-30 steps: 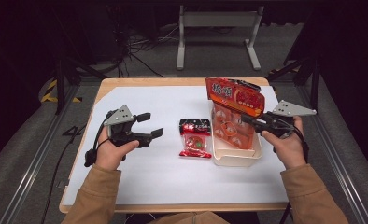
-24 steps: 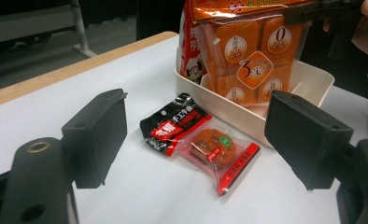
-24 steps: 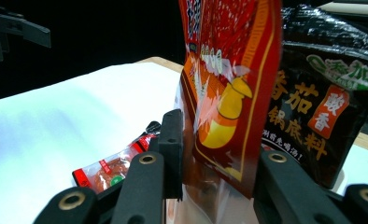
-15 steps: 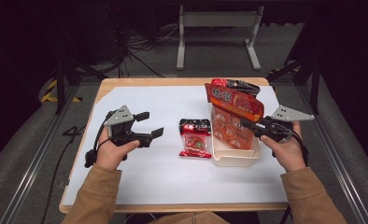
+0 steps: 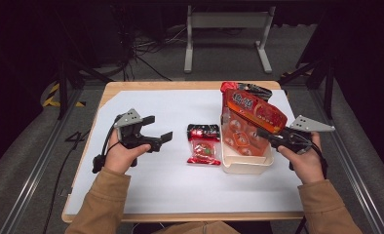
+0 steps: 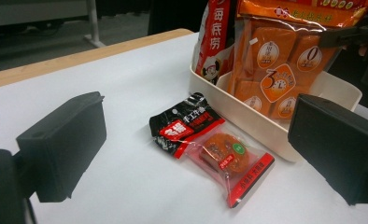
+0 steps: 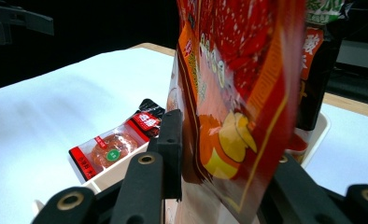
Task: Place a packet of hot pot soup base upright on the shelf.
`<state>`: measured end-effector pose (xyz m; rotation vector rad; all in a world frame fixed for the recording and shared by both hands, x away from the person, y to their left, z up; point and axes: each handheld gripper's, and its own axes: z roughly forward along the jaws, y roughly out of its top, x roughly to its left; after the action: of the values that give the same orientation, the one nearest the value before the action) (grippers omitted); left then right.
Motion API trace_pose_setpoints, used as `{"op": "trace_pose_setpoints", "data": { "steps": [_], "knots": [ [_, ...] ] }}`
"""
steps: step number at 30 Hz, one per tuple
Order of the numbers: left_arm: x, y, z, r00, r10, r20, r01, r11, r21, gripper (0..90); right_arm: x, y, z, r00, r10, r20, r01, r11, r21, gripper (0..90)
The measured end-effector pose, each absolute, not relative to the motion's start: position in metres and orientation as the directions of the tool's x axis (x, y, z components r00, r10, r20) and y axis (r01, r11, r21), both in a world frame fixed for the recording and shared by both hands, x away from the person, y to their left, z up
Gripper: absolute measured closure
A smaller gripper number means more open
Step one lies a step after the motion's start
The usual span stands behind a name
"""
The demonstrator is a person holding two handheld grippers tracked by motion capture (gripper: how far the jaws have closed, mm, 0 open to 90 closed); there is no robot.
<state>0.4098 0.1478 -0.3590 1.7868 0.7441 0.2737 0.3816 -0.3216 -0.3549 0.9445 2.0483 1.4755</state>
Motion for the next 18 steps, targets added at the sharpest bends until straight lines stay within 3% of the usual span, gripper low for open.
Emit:
{"op": "trace_pose_setpoints", "data": {
  "steps": [5,9,18],
  "knots": [
    [0.413,0.146,-0.361,0.778,0.608,-0.159,0.338,-0.192,0.922,6.2,0.378,-0.326,-0.351,-0.657,0.753,0.033,0.247,0.174,0.953,62.0],
    [0.415,0.146,-0.362,0.775,0.613,-0.150,0.339,-0.204,0.918,10.1,0.373,-0.333,-0.346,-0.664,0.747,0.043,0.245,0.162,0.956,48.9],
    [0.421,0.142,-0.362,0.780,0.609,-0.144,0.324,-0.197,0.925,16.0,0.362,-0.345,-0.341,-0.668,0.744,0.033,0.255,0.187,0.949,41.2]
  ]
}}
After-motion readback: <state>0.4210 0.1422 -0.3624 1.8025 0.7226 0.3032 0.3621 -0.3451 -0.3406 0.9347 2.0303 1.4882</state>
